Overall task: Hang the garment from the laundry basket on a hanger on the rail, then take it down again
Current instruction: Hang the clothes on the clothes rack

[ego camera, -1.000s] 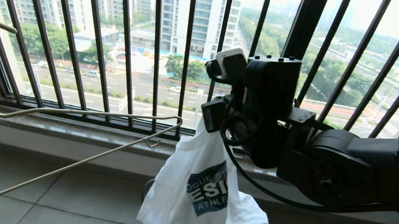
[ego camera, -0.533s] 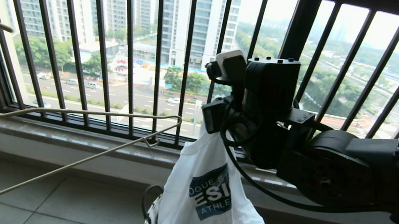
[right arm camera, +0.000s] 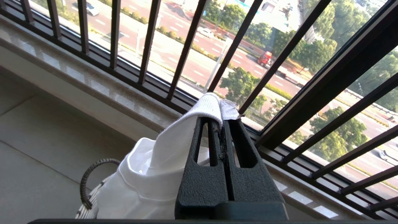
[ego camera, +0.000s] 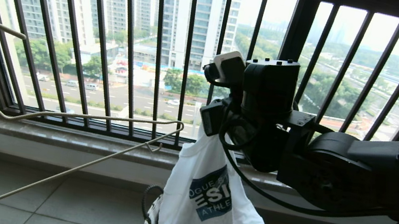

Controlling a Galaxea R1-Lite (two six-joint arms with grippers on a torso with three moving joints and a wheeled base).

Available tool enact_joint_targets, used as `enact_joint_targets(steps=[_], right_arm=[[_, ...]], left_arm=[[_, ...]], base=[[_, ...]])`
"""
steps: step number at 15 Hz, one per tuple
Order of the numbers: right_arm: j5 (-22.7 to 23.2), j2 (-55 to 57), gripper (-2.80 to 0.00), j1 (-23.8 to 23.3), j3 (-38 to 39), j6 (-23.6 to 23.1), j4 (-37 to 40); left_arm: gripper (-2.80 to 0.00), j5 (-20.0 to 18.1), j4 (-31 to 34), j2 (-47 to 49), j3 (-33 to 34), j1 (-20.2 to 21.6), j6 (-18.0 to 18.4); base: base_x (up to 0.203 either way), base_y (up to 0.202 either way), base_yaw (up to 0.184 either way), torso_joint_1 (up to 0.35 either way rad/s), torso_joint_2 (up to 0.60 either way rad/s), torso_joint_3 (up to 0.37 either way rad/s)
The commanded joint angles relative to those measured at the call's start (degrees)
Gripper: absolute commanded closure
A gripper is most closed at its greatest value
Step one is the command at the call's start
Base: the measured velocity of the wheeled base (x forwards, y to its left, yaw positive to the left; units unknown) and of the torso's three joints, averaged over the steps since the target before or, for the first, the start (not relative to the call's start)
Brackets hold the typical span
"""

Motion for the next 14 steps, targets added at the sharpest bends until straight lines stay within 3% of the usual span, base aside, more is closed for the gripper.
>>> enact_joint_targets(steps=[1, 4, 7, 14], right_arm=[[-0.2, -1.1, 0.0, 0.0, 0.5, -0.2, -0.2], [-0.2, -2.0, 0.0, 0.8, 1.9, -0.4, -0.2], [-0.2, -2.2, 0.0, 2.4, 2.1, -0.7, 0.0], [-0.2, -2.3, 0.0, 4.7, 1.9, -4.0, -0.1]], left_arm=[[0.0, 0.1, 0.1, 3.2, 0.1, 0.0, -0.2], [0.0, 0.1, -1.9, 5.6, 0.6, 0.0, -0.8], [0.0, 0.1, -9.0, 7.3, 3.4, 0.1, -0.9], [0.0, 0.1, -9.7, 8.4, 4.0, 0.1, -0.7]], base=[[0.0, 0.0, 0.0, 0.0, 0.0, 0.0], [0.0, 0.0, 0.0, 0.0, 0.0, 0.0], [0.0, 0.0, 0.0, 0.0, 0.0, 0.0], [0.0, 0.0, 0.0, 0.0, 0.0, 0.0]])
